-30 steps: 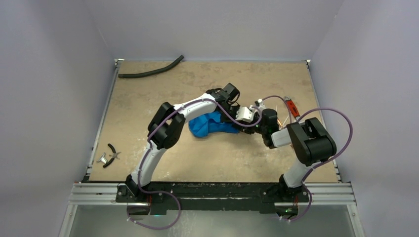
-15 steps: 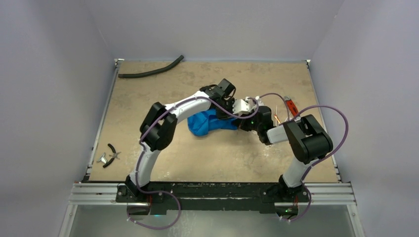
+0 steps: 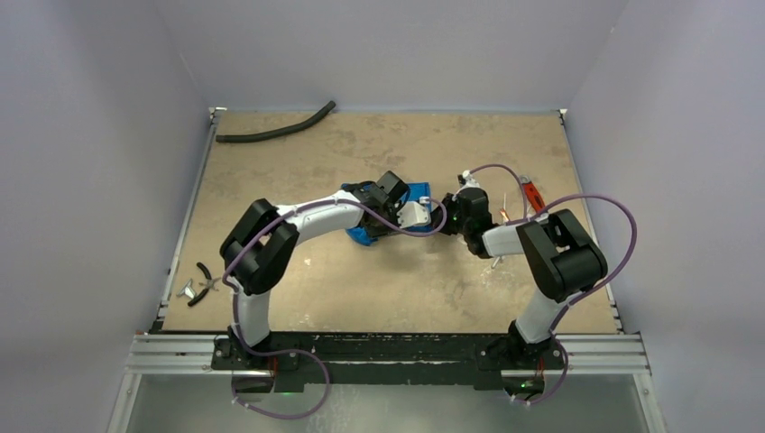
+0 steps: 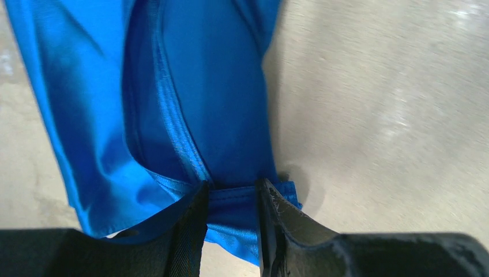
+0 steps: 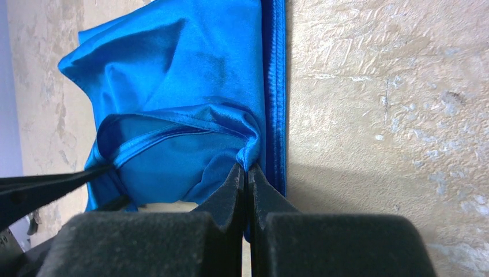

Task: Fold the napkin into a case and place the utensils inside
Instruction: Fold the lower triangle-folded napkin at the center of the board.

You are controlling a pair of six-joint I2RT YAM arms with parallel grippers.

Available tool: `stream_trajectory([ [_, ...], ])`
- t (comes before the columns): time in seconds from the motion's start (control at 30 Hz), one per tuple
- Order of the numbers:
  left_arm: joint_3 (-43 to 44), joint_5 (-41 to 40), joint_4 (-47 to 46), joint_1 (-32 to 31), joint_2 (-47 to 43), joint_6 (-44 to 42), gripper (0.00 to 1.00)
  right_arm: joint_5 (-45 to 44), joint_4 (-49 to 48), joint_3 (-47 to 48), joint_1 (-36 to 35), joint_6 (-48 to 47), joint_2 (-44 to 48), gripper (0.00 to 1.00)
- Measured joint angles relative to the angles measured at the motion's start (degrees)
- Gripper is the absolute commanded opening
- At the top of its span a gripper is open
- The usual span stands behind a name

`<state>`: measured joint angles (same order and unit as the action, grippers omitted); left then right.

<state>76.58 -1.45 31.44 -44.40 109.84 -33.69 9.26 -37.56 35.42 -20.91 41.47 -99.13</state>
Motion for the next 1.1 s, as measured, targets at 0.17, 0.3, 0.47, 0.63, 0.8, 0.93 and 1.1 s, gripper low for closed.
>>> stream_trajectory([
  [0.17, 0.04, -4.46, -2.95, 0.42, 0.72, 0.35, 0.34, -0.76, 1.33, 0.0, -0.11, -0.11, 0.76, 0.0],
  [0.3, 0.04, -4.52, -2.45, 2.45, 0.66, 0.7, 0.34, -0.76, 2.23, 0.0, -0.11, -0.15, 1.18, 0.0],
  [0.47, 0.07, -3.32, -0.09, 4.85, 0.13, 0.55, 0.35, -0.72, 3.15, 0.0, -0.2, -0.37, 1.6, 0.0],
  [0.63, 1.4, -2.32, 2.93, 6.21, 0.07, -0.42, 0.34, -0.74, 4.02, 0.0, -0.2, -0.39, 2.01, 0.0],
  [0.8, 2.84, -2.29, 3.04, 7.78, 0.13, -1.6, 0.34, -0.76, 4.31, 0.04, -0.24, -0.39, 2.12, 0.0],
  [0.93, 4.63, -3.32, 2.03, 8.83, 1.22, -3.02, 0.33, -0.76, 4.35, 0.04, -0.39, -0.39, 2.14, 0.0],
  [1.1, 5.95, -4.2, 1.31, 9.16, 2.84, -3.56, 0.38, -0.76, 4.92, 0.04, -0.44, -0.42, 2.51, 0.0],
])
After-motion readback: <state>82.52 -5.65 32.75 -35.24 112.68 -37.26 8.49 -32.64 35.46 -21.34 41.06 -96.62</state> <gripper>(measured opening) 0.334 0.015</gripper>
